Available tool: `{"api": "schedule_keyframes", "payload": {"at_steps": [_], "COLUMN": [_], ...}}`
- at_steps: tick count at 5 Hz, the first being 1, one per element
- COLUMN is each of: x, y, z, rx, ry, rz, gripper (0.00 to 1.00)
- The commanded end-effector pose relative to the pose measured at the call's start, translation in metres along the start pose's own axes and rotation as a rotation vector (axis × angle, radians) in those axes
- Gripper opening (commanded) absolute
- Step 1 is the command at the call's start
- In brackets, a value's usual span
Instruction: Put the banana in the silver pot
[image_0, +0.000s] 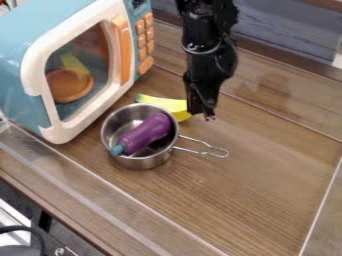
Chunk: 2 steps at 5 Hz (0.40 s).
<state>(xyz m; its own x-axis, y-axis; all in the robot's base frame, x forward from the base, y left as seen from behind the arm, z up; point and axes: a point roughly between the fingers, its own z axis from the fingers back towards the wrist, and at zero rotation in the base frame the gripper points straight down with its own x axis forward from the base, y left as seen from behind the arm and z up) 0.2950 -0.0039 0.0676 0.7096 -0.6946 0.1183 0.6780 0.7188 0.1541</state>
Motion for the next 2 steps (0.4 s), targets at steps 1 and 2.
{"api": "schedule_keyframes", "payload": {"at_steps": [1, 2], "x": [0.008, 0.011], "y": [0.0, -0.005], "z": [0.002, -0.008], "rx": [0.025, 0.011], "ry": [-0.061, -0.079], "rz": [-0.046, -0.078], "gripper": [0.0, 0.0]}}
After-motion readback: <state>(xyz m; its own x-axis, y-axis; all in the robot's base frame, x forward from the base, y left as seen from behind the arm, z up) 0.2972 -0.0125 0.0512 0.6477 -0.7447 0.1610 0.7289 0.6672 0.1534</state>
